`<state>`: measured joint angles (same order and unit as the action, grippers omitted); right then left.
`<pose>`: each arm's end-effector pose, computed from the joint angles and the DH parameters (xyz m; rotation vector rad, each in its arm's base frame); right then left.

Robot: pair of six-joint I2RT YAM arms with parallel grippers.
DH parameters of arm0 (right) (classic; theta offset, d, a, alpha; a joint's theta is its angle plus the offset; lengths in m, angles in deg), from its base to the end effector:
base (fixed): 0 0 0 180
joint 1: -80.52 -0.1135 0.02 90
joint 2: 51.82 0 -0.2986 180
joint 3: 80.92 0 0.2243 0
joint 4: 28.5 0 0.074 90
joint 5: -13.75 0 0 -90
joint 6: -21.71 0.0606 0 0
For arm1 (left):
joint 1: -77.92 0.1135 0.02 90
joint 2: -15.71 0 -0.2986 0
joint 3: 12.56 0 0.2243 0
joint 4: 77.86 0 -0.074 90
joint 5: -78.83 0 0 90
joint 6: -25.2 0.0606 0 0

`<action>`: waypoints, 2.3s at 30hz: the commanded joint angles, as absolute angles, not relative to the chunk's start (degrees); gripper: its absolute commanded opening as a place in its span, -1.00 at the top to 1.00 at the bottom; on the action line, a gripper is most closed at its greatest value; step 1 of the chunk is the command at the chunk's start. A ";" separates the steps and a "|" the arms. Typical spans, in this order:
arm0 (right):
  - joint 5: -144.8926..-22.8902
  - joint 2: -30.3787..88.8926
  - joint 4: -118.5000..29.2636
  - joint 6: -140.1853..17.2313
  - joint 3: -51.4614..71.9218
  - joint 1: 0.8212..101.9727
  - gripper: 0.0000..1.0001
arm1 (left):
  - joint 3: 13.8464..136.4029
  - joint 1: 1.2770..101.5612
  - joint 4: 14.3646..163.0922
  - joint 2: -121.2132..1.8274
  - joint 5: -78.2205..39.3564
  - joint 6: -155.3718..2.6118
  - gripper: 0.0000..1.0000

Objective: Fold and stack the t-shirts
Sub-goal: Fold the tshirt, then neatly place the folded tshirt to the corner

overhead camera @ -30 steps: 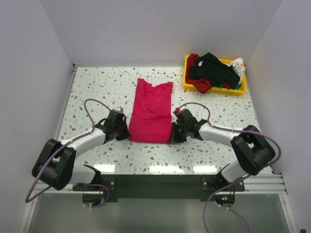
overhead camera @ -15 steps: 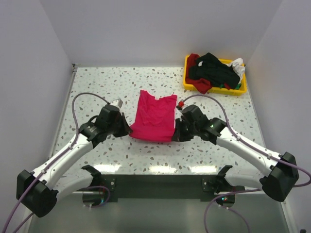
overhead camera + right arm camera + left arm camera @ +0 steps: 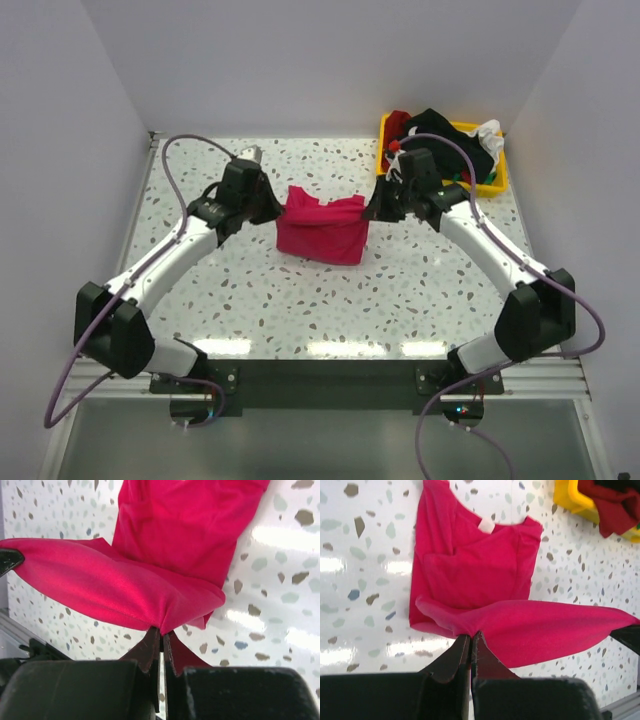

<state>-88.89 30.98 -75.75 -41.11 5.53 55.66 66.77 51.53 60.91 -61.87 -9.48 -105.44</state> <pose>0.2692 0.1393 0.3322 -0.0658 2.4178 0.6947 0.2551 -0.1246 0.3264 -0.3048 2.3077 -0.5778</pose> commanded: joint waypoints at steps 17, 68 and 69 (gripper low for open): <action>-94.63 65.15 -72.06 -45.09 33.81 66.90 0.97 | 99.80 58.23 69.31 -100.20 -7.91 -101.27 0.79; -76.53 15.41 -73.73 -48.87 -7.48 65.32 -0.97 | 102.90 62.43 62.97 -110.69 2.80 -70.96 1.00; -76.43 15.15 -74.34 -48.87 -7.57 65.32 -0.97 | 102.28 63.41 63.68 -110.15 3.93 -69.91 1.00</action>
<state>-79.54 17.06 -73.17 -47.01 -8.43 64.95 102.00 58.21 64.21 -112.64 -2.07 -76.02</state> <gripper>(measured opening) 0.986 0.068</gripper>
